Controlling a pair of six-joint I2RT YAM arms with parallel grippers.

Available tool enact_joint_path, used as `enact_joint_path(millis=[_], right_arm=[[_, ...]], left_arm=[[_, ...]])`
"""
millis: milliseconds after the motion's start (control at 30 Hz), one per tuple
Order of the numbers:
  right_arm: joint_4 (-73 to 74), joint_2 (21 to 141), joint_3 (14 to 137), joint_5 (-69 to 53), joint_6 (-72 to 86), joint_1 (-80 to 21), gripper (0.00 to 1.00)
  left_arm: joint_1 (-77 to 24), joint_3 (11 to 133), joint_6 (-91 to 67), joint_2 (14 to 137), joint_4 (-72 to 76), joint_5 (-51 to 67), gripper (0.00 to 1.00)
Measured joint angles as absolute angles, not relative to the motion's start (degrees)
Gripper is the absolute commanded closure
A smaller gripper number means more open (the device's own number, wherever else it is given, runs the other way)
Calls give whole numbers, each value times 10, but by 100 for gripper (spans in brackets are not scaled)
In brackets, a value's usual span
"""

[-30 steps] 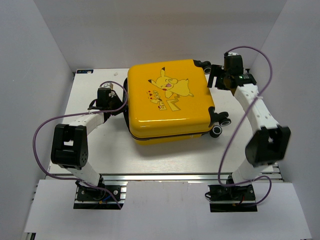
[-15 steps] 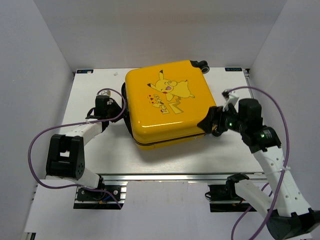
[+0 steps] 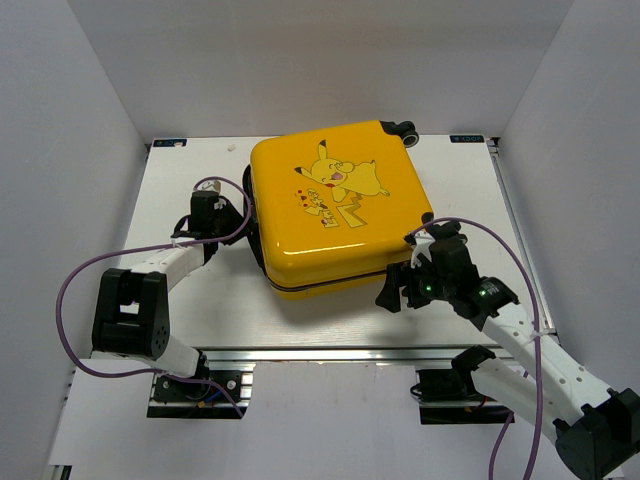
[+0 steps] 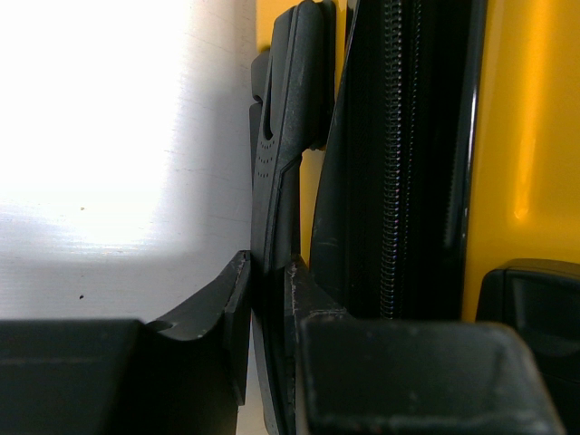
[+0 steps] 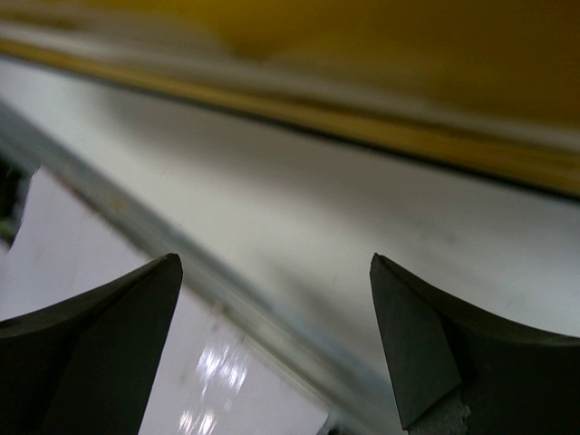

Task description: Pack the luggage

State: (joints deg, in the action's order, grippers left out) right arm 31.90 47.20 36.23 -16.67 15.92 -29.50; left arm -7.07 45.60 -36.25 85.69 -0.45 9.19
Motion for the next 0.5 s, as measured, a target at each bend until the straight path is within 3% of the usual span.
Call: enact_joint_path(millis=[167,400,500], right_arm=[[141,459,273,-53,172,-335,11],[-115,470,150,88,161,-369,20],[-202,470,106,123,157,-373,30]], left_arm=[[-71,456,-358,857,-4,92,100],[-64,455,-345,870,19,105,100],[-55,454,-345,886,46,128,100]])
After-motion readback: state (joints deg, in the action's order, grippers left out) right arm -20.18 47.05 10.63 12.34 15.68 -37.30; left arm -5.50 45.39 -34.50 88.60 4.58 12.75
